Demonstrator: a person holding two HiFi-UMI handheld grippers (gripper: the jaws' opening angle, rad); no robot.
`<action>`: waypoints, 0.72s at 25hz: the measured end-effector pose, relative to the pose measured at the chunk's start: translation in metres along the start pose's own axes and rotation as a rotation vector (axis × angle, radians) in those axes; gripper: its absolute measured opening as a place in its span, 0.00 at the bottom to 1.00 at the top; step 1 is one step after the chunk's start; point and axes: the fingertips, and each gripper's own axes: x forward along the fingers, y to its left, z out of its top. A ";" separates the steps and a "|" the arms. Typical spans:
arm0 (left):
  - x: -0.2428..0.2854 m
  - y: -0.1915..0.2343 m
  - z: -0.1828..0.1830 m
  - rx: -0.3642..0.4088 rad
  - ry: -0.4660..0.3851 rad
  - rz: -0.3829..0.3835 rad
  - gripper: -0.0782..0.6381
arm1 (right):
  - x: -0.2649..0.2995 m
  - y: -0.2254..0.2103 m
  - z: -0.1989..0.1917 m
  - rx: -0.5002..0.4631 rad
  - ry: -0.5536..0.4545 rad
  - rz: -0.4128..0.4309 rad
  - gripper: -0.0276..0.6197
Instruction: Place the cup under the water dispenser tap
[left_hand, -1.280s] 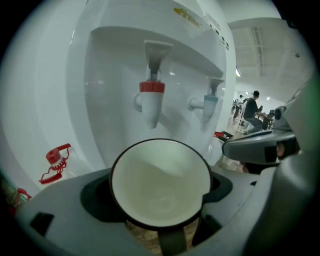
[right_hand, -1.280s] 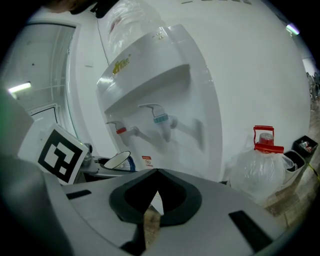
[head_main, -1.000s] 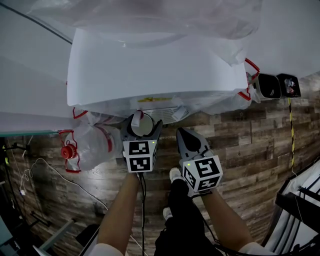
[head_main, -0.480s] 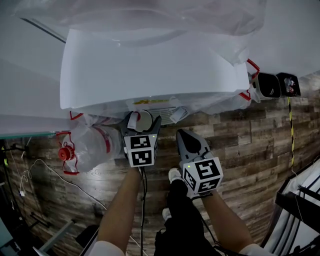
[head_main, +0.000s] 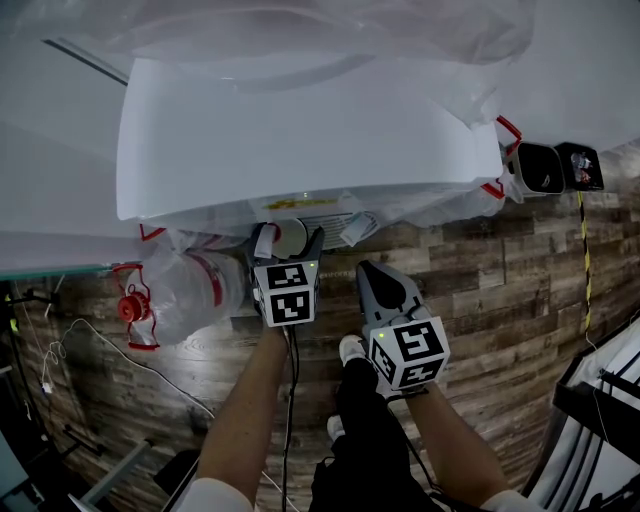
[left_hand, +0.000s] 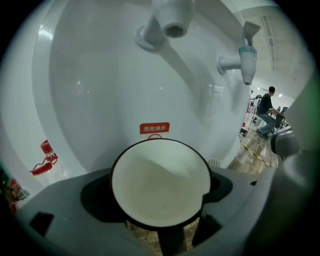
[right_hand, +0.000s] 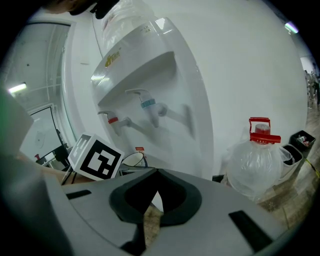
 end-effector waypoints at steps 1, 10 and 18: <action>0.001 0.000 -0.001 -0.001 0.001 0.002 0.75 | 0.000 0.000 -0.001 0.001 0.001 0.000 0.07; 0.002 0.001 0.001 -0.009 -0.035 0.021 0.75 | -0.001 -0.002 -0.004 0.004 0.003 -0.003 0.07; 0.001 0.001 0.002 -0.004 -0.056 0.041 0.75 | -0.003 -0.001 -0.007 0.011 0.008 -0.001 0.07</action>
